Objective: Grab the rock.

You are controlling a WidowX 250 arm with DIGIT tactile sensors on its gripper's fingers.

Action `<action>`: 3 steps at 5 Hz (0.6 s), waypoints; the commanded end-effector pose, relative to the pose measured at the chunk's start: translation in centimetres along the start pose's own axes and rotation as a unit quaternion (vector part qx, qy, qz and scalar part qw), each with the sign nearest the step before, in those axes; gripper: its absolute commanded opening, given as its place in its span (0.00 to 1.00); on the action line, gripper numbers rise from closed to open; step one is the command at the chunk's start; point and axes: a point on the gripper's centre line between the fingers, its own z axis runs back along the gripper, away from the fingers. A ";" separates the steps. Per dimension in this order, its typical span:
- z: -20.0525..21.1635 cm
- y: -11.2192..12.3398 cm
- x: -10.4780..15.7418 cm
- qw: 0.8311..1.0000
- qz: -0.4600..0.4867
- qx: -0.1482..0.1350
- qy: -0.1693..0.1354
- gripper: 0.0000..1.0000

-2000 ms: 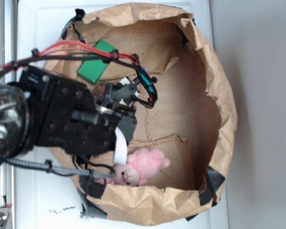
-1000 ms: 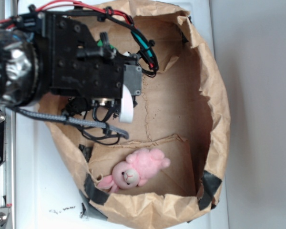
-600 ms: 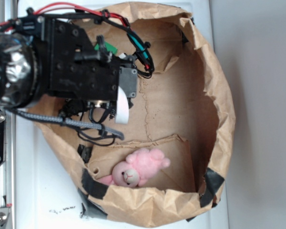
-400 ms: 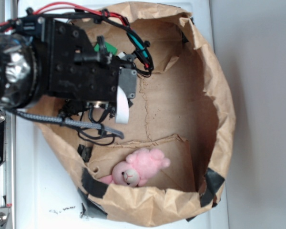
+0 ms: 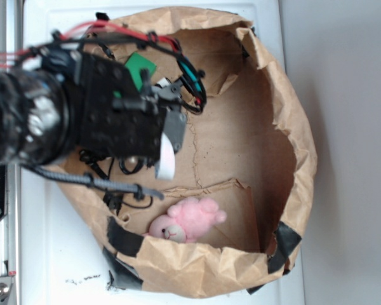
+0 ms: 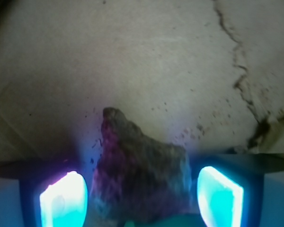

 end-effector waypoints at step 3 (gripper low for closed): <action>0.5 -0.4 1.6 1.000 0.013 0.005 0.001 0.00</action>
